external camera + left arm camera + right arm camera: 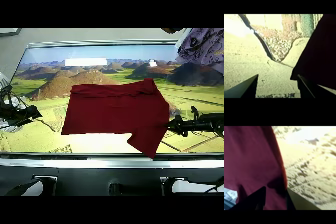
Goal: Fold the clothes and pants, and hang the long-sleeved shirts on hangers.
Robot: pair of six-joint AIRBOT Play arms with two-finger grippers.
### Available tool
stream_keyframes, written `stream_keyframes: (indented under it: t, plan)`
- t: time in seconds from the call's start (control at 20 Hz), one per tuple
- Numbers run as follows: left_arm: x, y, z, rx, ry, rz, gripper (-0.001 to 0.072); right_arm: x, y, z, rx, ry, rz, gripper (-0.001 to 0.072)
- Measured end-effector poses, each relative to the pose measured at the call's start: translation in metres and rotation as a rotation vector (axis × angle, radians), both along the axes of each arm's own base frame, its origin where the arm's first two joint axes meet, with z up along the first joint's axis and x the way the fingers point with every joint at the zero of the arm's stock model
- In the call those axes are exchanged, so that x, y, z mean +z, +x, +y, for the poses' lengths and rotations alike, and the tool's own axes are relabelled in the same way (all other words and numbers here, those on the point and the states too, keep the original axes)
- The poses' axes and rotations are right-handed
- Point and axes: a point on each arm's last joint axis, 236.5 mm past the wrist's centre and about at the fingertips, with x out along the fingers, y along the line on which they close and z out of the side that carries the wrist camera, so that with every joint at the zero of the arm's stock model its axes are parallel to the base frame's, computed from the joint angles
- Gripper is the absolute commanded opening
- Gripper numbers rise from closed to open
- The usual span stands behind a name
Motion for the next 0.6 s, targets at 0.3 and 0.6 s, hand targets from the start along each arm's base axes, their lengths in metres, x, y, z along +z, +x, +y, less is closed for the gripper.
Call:
stream_keyframes:
  t: [0.3,0.6]
  plan:
    - [-0.010,-0.015,0.001,0.079,-0.083,0.054,0.0558,-0.008,0.003,0.012,0.053,-0.026,-0.008,0.0028]
    - [-0.055,-0.032,-0.024,0.111,-0.385,0.027,0.0557,0.000,0.001,0.007,0.087,-0.083,-0.031,0.0028]
